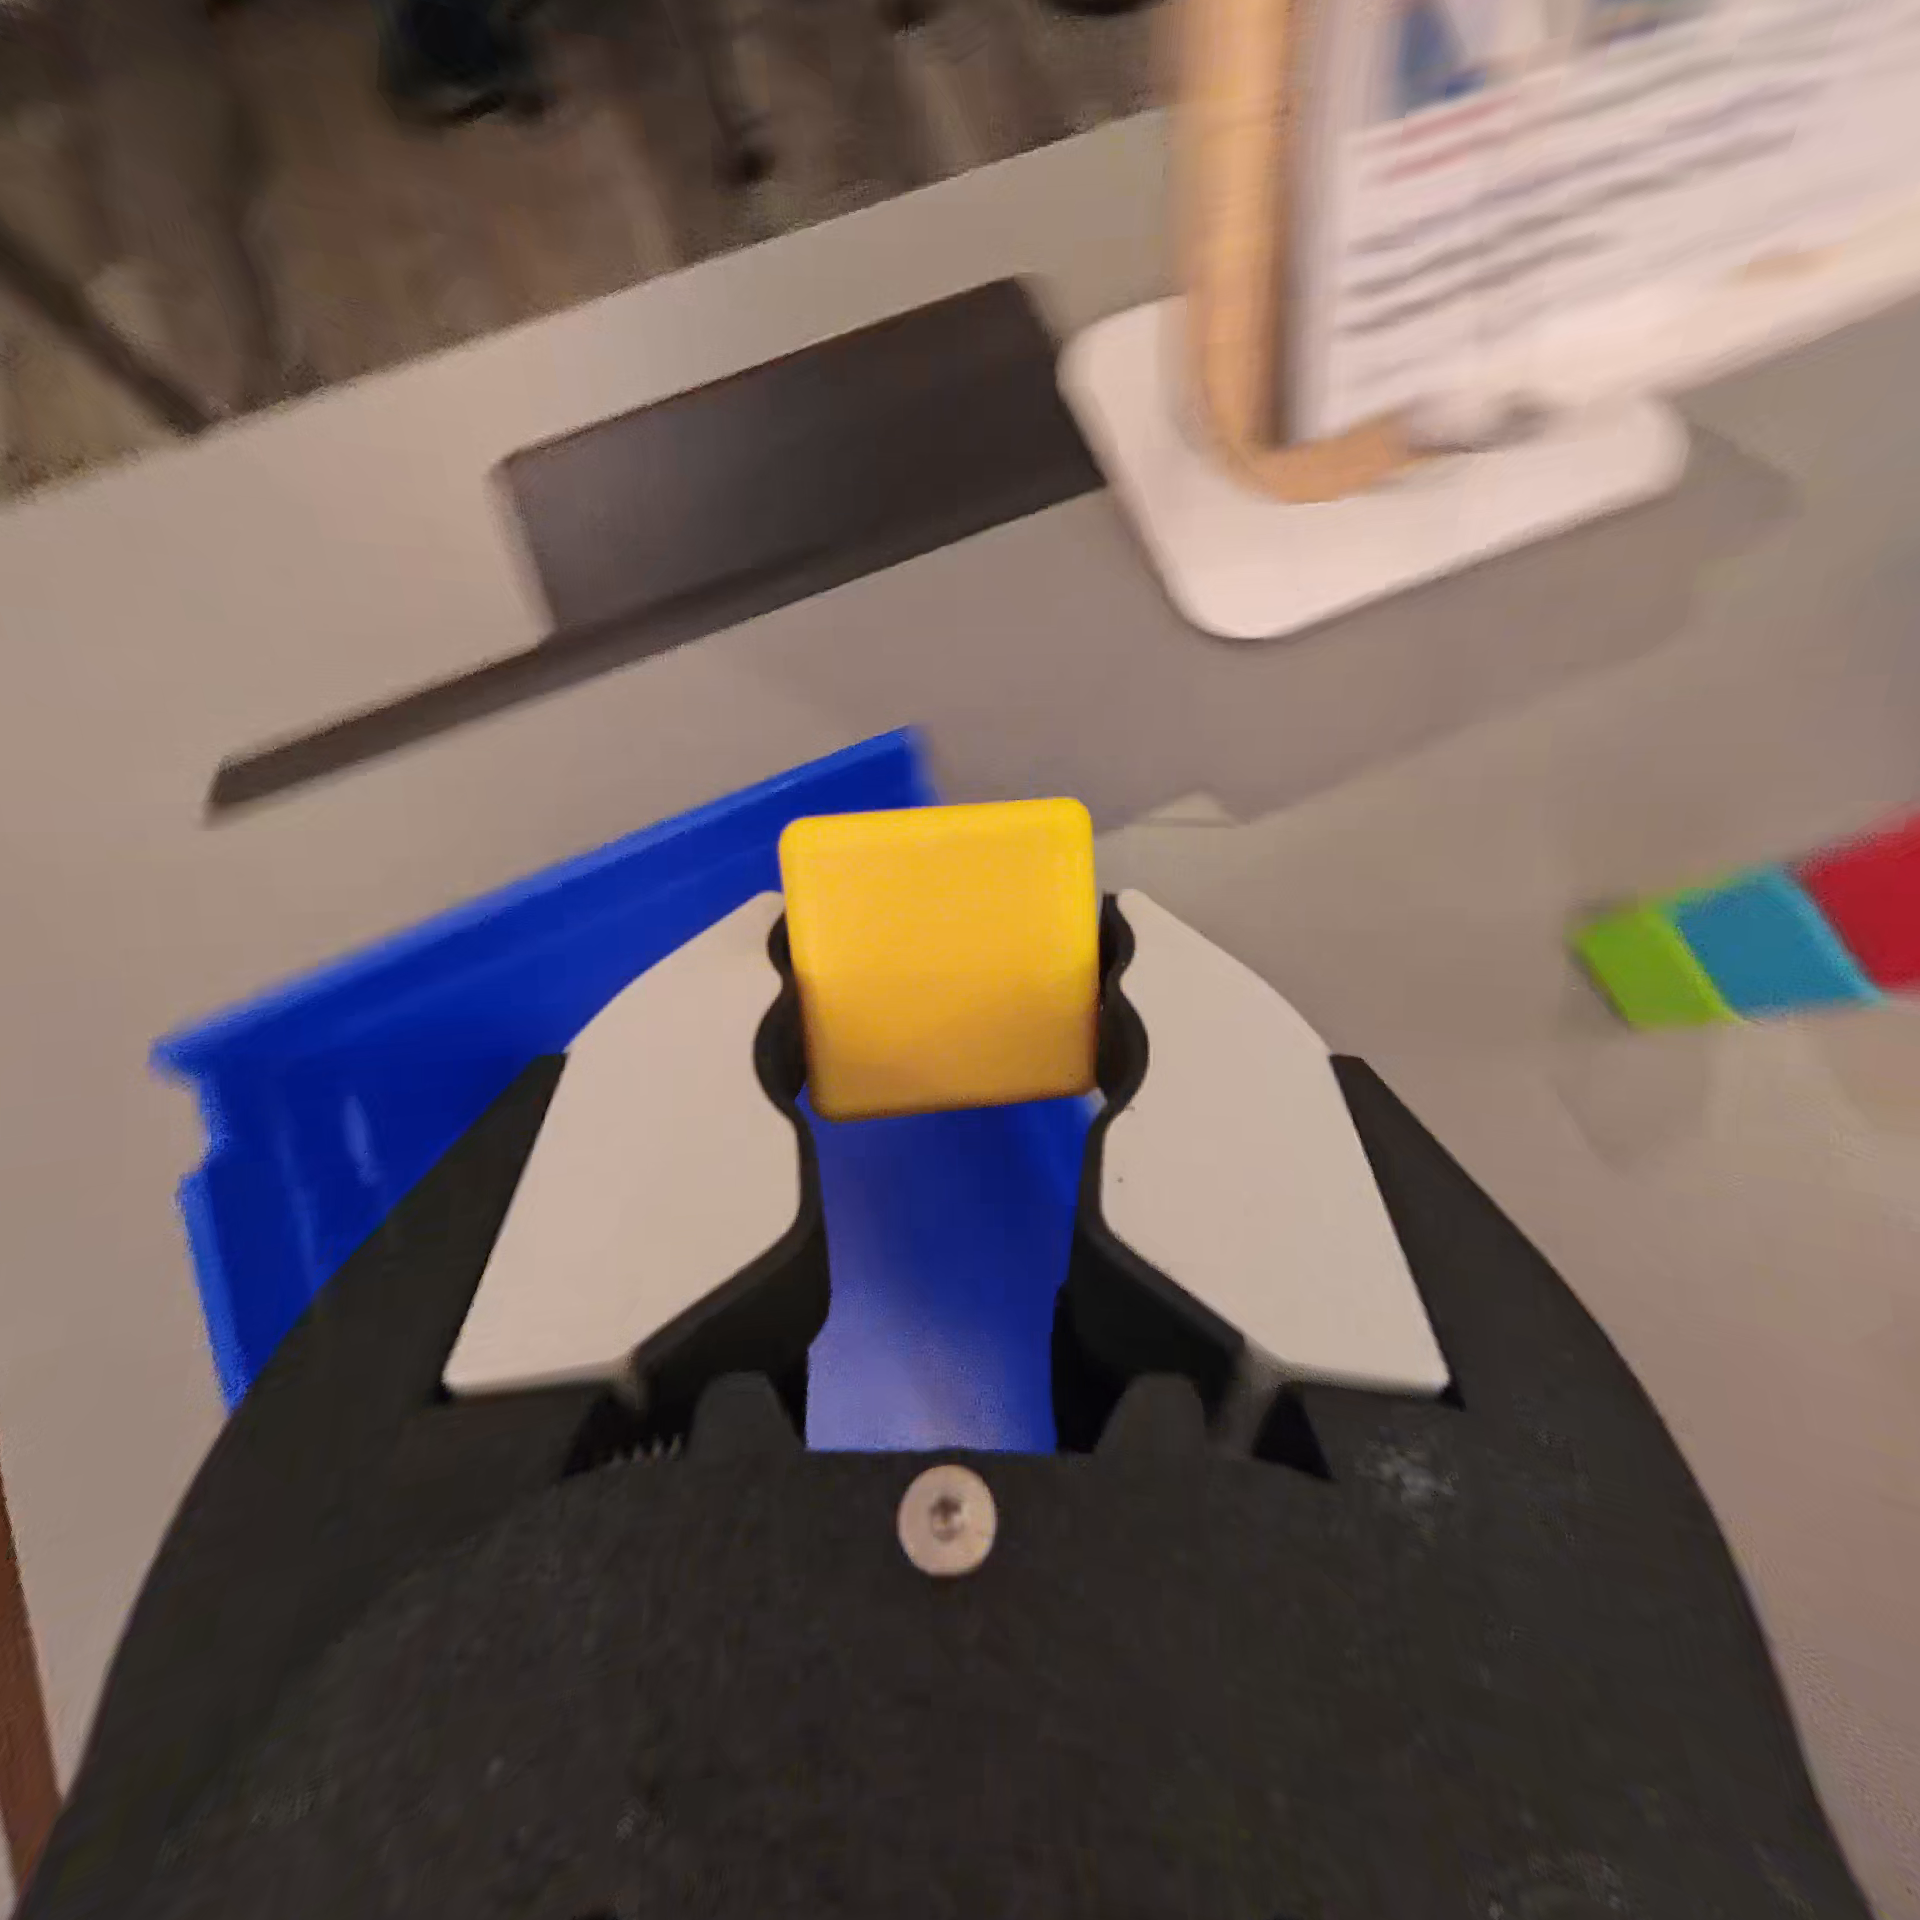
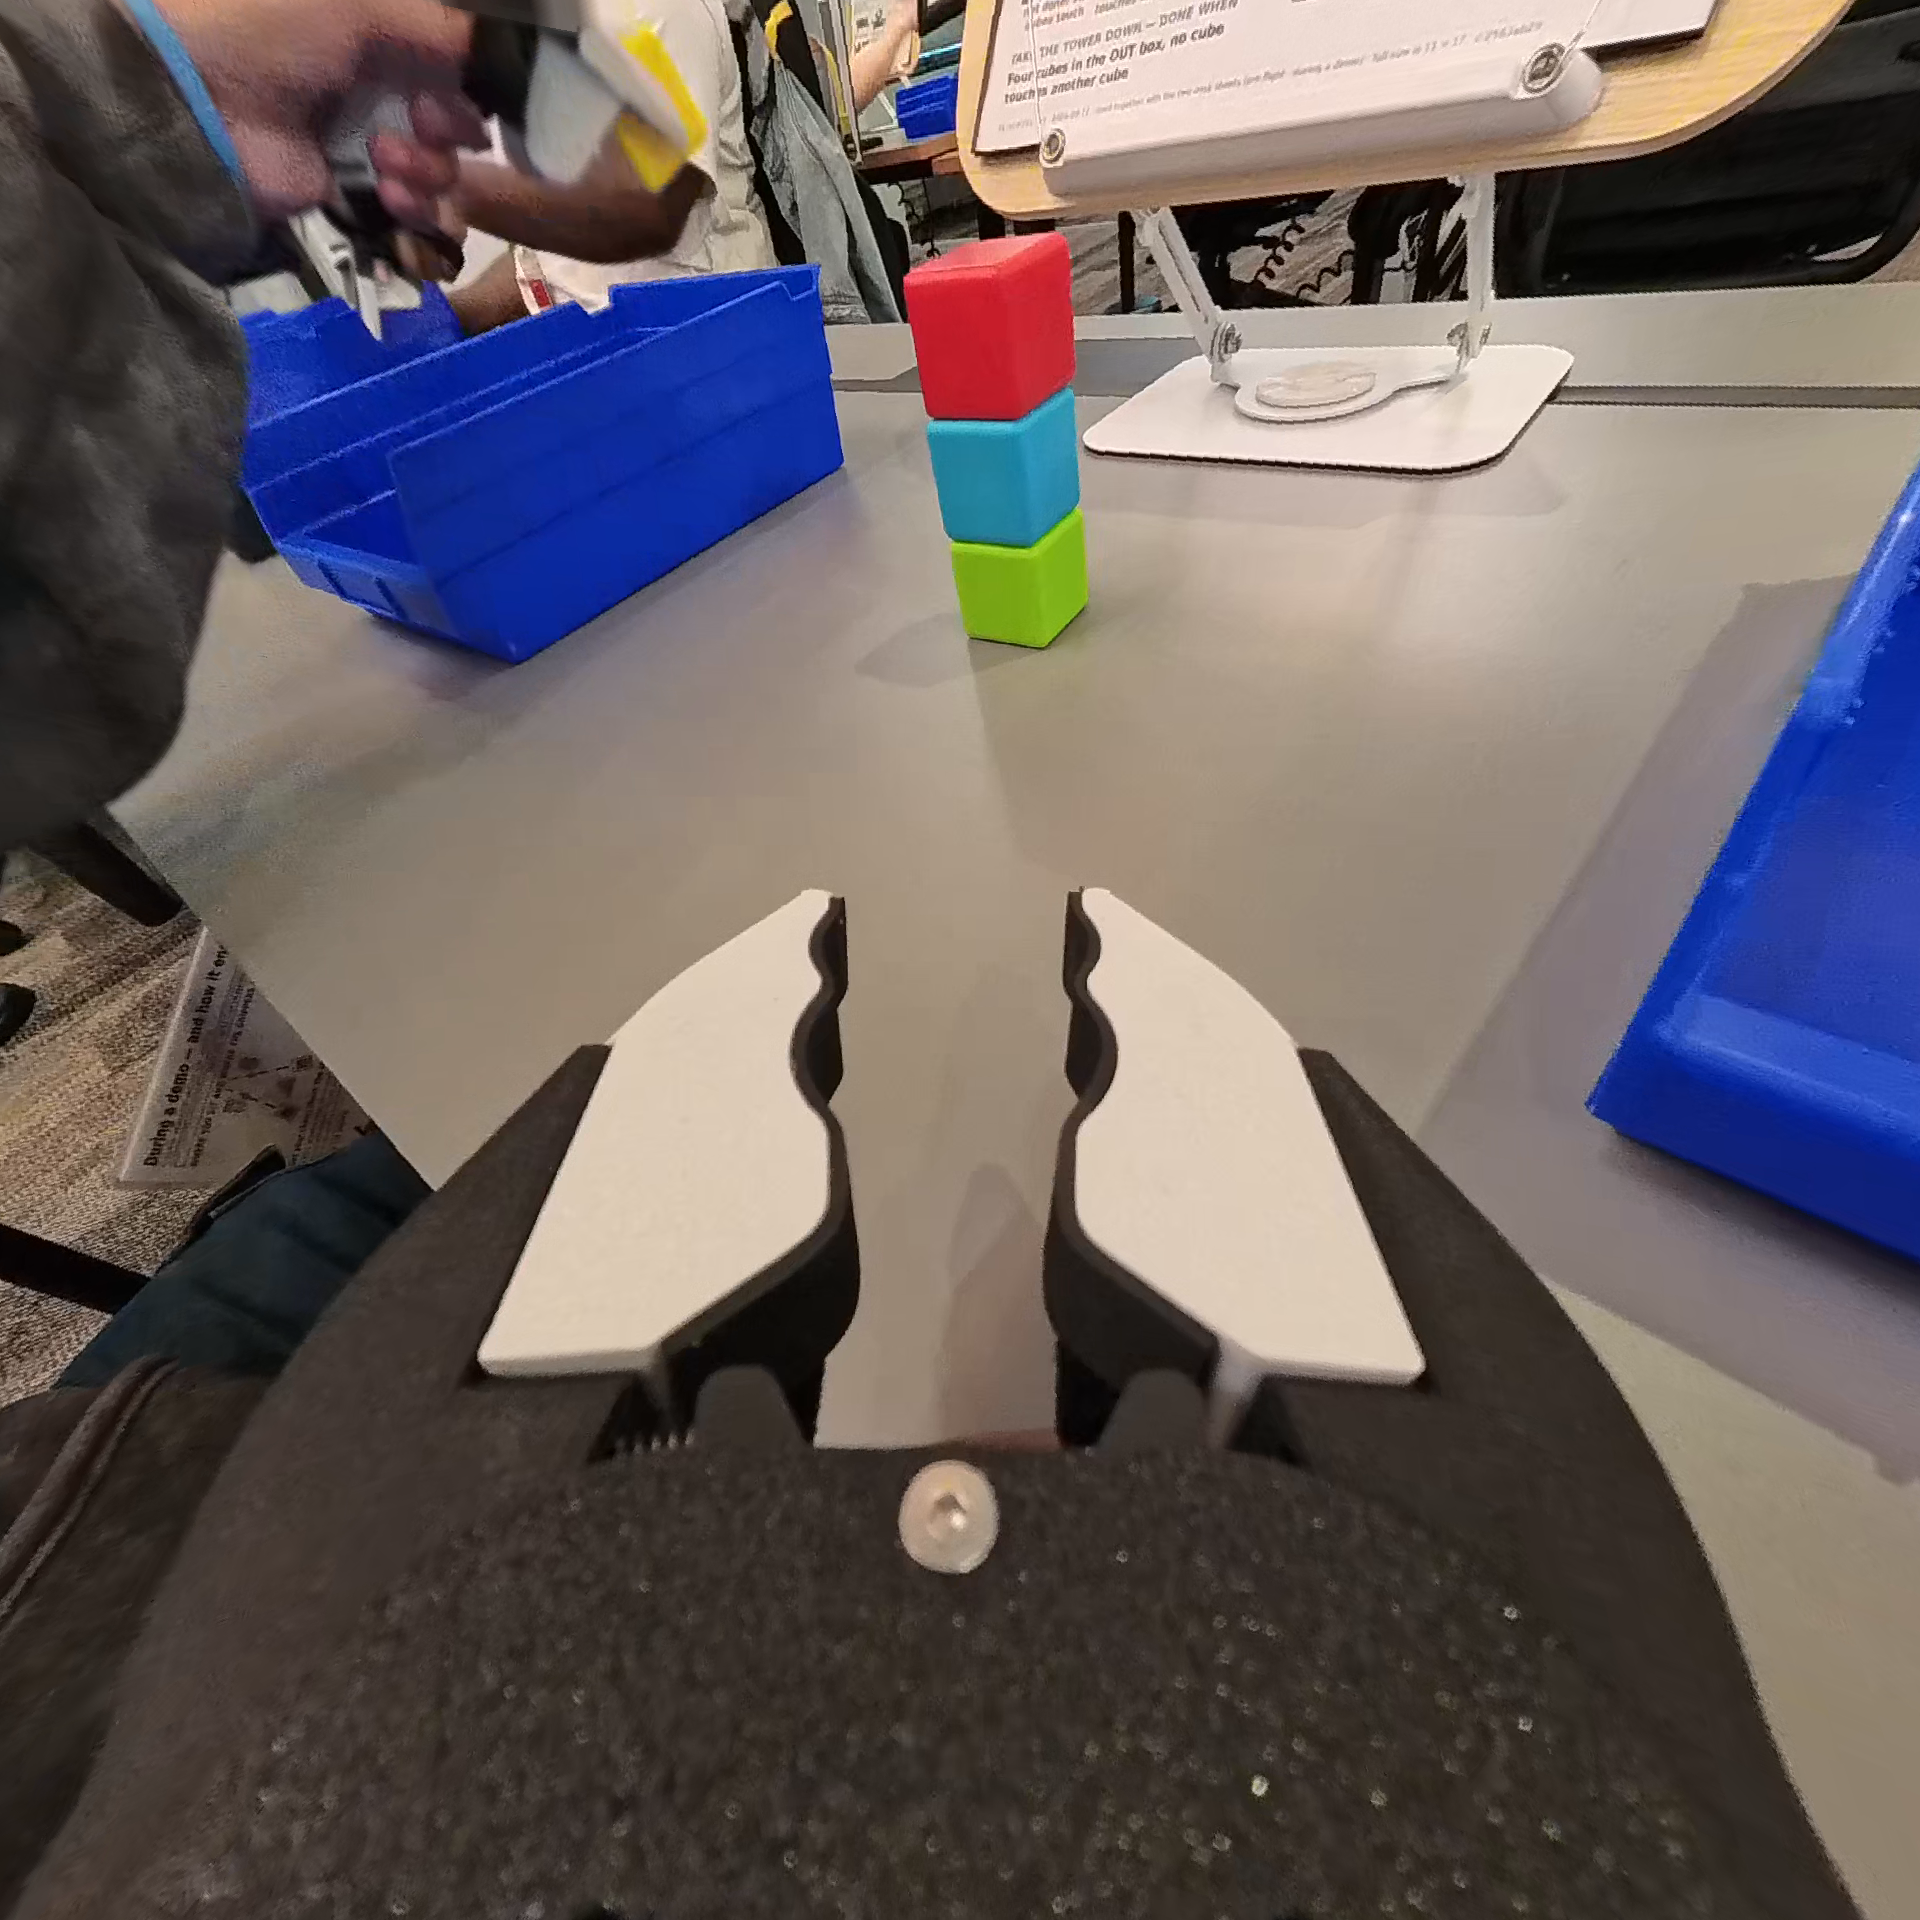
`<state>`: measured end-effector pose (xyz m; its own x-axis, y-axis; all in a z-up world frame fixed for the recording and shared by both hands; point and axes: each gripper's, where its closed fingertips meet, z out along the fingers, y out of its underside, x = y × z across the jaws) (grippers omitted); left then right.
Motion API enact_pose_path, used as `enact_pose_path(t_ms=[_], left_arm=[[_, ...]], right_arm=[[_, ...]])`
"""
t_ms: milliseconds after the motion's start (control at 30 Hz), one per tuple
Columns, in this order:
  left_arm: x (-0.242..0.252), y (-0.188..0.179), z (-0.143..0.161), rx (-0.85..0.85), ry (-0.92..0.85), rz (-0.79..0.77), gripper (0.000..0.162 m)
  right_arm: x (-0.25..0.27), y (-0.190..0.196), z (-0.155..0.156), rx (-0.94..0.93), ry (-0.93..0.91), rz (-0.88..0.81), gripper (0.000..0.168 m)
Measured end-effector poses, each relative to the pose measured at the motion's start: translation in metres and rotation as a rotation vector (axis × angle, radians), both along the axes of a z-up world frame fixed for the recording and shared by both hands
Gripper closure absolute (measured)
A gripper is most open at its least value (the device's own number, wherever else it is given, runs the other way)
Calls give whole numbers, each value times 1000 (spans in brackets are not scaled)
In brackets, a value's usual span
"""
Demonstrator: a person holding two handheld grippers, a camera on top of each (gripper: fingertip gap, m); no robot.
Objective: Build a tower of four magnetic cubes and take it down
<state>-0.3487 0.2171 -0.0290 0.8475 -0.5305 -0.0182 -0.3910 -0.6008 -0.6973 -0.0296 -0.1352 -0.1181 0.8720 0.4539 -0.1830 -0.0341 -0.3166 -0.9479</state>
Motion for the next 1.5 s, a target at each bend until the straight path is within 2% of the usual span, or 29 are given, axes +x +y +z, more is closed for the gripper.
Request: enact_pose_path(t_ms=[100, 200, 333, 467, 667, 900, 1133, 1167, 1200, 1233, 1333, 1433, 1500], left_arm=[[69, -37, 27, 16, 7, -379, 108], [117, -72, 25, -63, 111, -645, 108], [174, -108, 18, -120, 191, -906, 108], [215, -127, 10, -143, 266, -1064, 108], [233, -127, -15, -219, 406, -1124, 109], [228, -131, -35, -276, 447, -1148, 108], [230, -132, -36, -269, 352, -1161, 108], [229, -132, -35, -275, 359, -1154, 105], [227, -132, -35, -296, 367, -1133, 91], [225, -133, -31, -332, 363, -1107, 79], [227, -137, 0, -308, 240, -1091, 76], [229, -148, 48, -128, 35, -1078, 79], [223, -149, 71, 58, -44, -974, 79]], right_arm=[[-1, 0, 0, -1, -8, 0, 128], [-1, 0, 0, -1, -6, -1, 129], [0, 0, 0, 1, -2, -3, 129], [-1, 0, -1, 4, -19, -5, 129], [-2, -1, -2, 5, -31, -6, 129], [-1, -1, -2, 1, -19, -5, 129], [-2, -1, -3, -1, -24, -3, 129], [-2, -1, -2, 0, -23, -3, 129], [-2, -1, -2, 1, -22, -4, 129], [-2, -1, -2, 0, -21, -4, 129], [-1, -1, -2, -1, -17, -4, 129], [-1, -2, -2, 3, -20, -8, 129], [0, -2, -2, 3, -20, -11, 129]])
